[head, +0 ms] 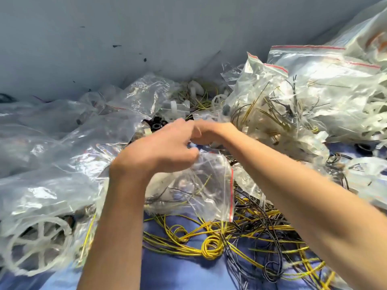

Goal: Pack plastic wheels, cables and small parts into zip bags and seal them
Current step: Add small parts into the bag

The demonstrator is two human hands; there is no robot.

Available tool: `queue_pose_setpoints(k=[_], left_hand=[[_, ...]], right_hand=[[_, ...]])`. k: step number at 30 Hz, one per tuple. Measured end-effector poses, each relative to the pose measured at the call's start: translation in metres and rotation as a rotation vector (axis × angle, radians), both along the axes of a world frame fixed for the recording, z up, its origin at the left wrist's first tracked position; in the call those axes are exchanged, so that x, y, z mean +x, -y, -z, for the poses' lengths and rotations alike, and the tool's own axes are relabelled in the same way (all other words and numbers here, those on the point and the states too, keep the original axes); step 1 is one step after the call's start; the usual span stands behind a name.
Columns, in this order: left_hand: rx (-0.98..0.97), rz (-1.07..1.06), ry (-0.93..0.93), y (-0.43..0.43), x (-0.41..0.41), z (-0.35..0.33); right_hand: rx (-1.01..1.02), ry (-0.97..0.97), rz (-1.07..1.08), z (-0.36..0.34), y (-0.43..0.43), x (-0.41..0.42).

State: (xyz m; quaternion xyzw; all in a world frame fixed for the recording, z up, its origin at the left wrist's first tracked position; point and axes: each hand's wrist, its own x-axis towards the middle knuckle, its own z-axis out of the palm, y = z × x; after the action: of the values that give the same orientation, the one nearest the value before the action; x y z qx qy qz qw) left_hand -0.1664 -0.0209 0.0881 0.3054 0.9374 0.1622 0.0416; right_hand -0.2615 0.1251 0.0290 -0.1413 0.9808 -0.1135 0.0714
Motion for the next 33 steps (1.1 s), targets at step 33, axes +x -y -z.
queue_pose_setpoints(k=[33], left_hand=[[-0.380, -0.142, 0.021, -0.027, 0.011, 0.016]], right_hand=[[0.146, 0.068, -0.015, -0.017, -0.044, 0.117]])
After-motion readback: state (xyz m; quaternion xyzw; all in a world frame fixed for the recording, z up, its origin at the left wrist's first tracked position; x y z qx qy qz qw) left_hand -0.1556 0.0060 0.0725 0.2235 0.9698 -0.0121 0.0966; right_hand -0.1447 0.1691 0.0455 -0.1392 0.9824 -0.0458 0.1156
